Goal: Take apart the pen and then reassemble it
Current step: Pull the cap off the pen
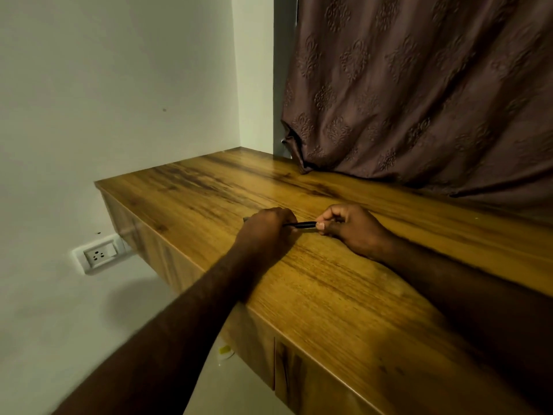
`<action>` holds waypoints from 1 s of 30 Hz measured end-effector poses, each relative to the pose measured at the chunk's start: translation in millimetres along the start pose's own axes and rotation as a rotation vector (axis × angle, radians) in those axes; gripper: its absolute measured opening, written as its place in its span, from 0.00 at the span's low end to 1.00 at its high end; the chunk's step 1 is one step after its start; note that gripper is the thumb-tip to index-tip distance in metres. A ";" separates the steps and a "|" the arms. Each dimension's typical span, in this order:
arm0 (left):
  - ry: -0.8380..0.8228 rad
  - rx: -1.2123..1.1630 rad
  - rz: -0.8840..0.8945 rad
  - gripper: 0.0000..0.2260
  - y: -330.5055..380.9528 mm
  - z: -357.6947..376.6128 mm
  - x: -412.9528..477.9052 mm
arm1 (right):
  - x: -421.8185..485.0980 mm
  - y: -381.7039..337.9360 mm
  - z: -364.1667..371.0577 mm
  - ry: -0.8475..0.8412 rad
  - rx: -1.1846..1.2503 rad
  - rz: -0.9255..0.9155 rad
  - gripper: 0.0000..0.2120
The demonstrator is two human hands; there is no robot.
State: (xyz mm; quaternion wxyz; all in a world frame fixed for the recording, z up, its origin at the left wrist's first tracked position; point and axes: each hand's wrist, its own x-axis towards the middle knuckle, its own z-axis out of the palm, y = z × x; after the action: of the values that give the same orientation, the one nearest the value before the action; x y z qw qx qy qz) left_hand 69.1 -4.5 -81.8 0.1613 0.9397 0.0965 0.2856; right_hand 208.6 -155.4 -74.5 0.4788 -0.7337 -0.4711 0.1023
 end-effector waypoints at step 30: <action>0.080 -0.075 -0.059 0.05 -10.3 3.5 0.3 | -7.4 10.4 -15.7 0.039 -0.296 -0.021 0.06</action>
State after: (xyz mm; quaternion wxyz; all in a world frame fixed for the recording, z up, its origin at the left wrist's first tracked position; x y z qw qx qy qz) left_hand 70.4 4.3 -88.1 0.2009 0.9175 0.1199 0.3217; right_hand 220.3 -171.8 -76.8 0.3756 -0.7931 -0.4792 0.0122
